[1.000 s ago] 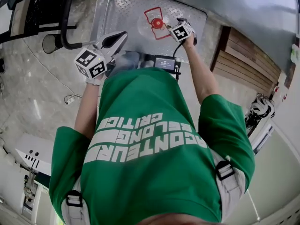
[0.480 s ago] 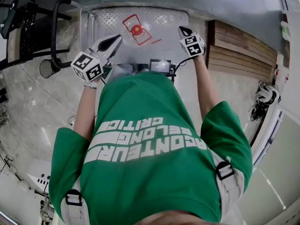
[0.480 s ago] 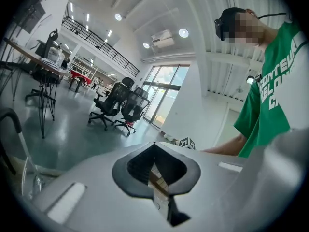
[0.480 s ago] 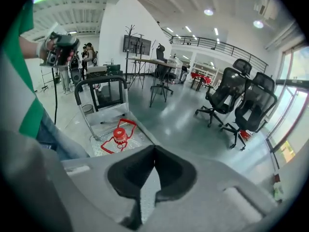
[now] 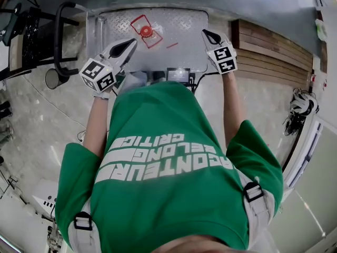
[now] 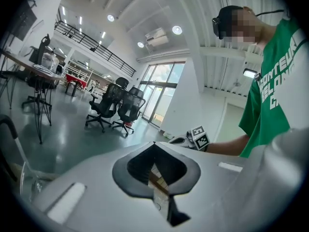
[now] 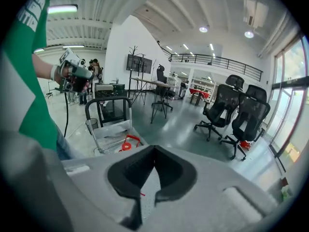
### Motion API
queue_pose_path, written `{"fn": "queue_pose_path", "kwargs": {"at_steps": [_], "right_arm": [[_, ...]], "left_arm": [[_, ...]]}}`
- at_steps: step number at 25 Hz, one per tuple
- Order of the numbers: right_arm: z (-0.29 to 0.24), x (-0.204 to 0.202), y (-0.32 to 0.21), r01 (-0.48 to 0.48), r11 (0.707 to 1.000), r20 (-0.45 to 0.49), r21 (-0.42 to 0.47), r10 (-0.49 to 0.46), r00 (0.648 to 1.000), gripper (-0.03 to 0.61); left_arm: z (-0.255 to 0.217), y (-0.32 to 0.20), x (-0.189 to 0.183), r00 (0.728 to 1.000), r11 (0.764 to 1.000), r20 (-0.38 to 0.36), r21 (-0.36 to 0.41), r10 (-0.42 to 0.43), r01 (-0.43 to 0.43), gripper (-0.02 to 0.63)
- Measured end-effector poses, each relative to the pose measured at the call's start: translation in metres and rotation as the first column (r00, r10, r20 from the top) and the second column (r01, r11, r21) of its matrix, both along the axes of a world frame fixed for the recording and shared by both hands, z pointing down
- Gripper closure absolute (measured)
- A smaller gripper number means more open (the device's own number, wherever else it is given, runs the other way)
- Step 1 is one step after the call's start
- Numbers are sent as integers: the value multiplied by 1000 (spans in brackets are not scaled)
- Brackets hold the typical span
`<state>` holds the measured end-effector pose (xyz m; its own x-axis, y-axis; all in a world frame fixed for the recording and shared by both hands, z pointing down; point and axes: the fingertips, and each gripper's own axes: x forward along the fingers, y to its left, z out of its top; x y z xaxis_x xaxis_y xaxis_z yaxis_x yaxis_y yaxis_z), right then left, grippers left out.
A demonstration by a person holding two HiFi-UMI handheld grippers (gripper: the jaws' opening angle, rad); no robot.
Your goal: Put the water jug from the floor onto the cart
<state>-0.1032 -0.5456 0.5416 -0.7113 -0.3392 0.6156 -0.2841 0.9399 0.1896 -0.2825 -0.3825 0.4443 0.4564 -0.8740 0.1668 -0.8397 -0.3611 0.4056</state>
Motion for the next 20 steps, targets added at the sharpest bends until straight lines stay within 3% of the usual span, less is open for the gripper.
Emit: {"fn": "queue_pose_path", "kwargs": {"at_steps": [8, 13, 20], "right_arm": [[-44, -9, 49, 85, 996, 54, 1, -85, 995, 584], [-60, -20, 65, 53, 999, 97, -6, -52, 994, 584], [-80, -53, 75, -17, 998, 223, -55, 29, 974, 584]], "left_arm": [[-19, 1, 12, 998, 997, 6, 54, 62, -62, 598], [-28, 5, 14, 993, 989, -1, 88, 117, -117, 598], [-20, 20, 4, 993, 990, -2, 81, 118, -117, 598]]}}
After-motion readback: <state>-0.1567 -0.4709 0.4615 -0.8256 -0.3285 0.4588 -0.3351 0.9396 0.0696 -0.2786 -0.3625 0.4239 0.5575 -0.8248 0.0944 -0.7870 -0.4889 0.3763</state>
